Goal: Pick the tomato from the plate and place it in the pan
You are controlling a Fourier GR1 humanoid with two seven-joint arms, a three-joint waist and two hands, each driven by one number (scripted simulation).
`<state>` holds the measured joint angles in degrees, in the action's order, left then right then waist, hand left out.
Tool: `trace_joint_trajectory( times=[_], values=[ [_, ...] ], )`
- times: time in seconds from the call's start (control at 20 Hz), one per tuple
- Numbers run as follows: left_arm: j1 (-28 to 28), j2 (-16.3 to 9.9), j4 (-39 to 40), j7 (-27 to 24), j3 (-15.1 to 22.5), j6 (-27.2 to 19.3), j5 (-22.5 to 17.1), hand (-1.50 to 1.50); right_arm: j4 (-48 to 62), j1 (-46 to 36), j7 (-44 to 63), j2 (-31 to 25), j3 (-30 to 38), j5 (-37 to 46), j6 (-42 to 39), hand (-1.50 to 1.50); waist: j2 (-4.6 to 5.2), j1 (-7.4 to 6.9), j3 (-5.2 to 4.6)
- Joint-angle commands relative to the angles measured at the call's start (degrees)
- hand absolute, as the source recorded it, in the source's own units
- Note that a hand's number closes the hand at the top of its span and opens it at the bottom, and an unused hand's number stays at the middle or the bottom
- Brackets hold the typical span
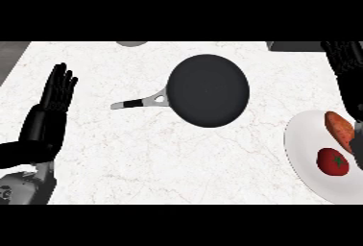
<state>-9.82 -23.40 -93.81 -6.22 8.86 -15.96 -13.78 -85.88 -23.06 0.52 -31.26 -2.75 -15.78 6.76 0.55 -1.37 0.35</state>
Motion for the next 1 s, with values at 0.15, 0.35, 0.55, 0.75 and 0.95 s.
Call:
trace_joint_trajectory(
  times=[0.15,0.35,0.55,0.75,0.95],
  values=[
    [7.09,-4.94,2.80,6.25,1.53,-0.04,4.74,0.00,9.40,6.01,-3.64,2.29,12.75,-6.64,4.36,-1.50,-0.28,1.60,-0.06],
    [12.46,-4.26,6.43,8.31,3.71,-0.56,5.50,0.00,17.93,14.34,7.33,-4.59,16.15,1.24,16.02,-1.50,0.45,4.55,-0.50],
    [14.28,-6.15,4.97,10.33,3.62,0.02,6.02,0.00,12.88,25.12,10.70,0.00,19.42,-2.95,19.78,-1.50,-1.26,4.75,-0.42],
    [14.01,-3.99,5.63,9.67,5.32,-1.70,8.38,0.00,6.07,33.29,18.32,-10.46,13.00,4.52,13.89,-1.50,-0.82,3.32,-0.62],
    [14.25,-6.23,2.78,12.30,4.07,2.15,6.12,0.00,-0.68,38.46,21.68,-16.07,14.53,2.66,5.77,-1.50,-0.80,2.29,-0.46]
  ],
)
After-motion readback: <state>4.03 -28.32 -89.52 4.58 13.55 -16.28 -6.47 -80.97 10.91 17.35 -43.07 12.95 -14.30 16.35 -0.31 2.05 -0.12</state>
